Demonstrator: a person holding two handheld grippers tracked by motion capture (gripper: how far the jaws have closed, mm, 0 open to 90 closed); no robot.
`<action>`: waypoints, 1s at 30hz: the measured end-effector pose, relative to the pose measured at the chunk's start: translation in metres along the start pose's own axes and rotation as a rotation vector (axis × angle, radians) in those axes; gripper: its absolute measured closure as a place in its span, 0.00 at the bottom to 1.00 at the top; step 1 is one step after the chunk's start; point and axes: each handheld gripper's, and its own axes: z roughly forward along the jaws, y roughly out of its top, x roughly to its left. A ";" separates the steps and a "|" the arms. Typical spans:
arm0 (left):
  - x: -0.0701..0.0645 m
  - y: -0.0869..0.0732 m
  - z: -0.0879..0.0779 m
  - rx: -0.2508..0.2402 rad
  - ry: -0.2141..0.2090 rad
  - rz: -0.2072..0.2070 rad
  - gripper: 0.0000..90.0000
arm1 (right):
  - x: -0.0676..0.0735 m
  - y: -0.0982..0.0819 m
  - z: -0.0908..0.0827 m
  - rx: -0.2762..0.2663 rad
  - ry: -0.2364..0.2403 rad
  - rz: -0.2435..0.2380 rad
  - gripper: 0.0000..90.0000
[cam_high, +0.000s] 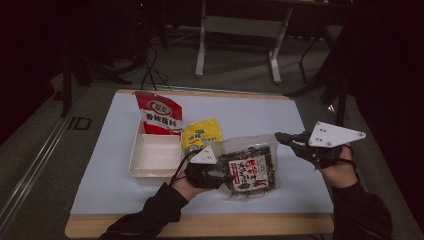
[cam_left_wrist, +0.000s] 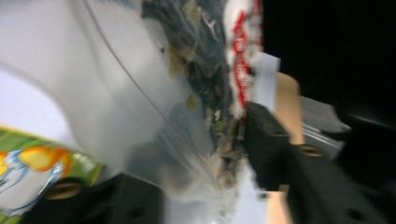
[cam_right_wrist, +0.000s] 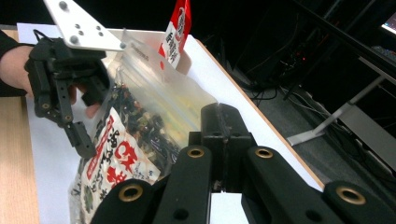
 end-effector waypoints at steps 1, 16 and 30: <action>-0.003 0.001 -0.001 0.002 0.006 0.013 0.77 | 0.000 0.001 0.000 -0.002 -0.001 -0.004 1.00; -0.027 0.031 -0.025 -0.010 0.049 0.077 0.87 | -0.013 0.009 -0.015 -0.097 -0.020 0.076 0.82; -0.026 0.052 -0.058 -0.065 0.116 0.073 0.87 | -0.016 -0.019 -0.012 -0.092 -0.051 0.196 0.44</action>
